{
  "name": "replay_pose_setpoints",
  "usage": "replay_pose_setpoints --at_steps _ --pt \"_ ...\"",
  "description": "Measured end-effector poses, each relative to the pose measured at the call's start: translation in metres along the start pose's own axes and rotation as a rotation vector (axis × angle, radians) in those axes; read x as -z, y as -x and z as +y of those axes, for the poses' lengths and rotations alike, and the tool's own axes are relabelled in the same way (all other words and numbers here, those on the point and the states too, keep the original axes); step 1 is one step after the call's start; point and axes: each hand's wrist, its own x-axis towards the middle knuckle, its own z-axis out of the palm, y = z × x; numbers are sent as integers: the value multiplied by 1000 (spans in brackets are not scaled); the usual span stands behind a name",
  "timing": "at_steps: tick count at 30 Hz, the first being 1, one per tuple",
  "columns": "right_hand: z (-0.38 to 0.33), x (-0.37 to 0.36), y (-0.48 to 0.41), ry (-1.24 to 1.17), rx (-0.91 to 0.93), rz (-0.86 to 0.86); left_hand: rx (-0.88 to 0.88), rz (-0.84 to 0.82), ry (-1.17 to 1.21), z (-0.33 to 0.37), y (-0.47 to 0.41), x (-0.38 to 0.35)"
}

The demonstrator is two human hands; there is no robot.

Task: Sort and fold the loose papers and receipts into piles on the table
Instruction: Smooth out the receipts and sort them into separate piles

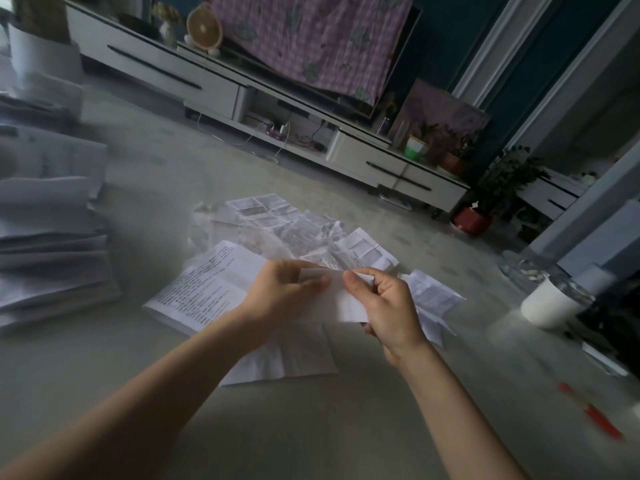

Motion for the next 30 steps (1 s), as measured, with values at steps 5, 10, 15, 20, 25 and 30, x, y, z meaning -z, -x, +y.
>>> replay_pose_setpoints --at_steps 5,10,15,20,25,30 --pt "2 16 -5 -8 -27 19 44 32 16 -6 -1 -12" --pt "-9 59 -29 -250 -104 79 2 124 -13 20 -36 -56" --pt "-1 130 -42 -420 -130 422 -133 -10 -419 22 -76 -104" --pt "49 165 -50 -356 -271 601 -197 -173 -824 -7 -101 -137" --pt "72 184 -53 -467 -350 637 -215 -265 -990 -28 -102 -149" --pt "77 170 -61 -406 -331 493 -371 -355 -1157 -52 -85 -138"
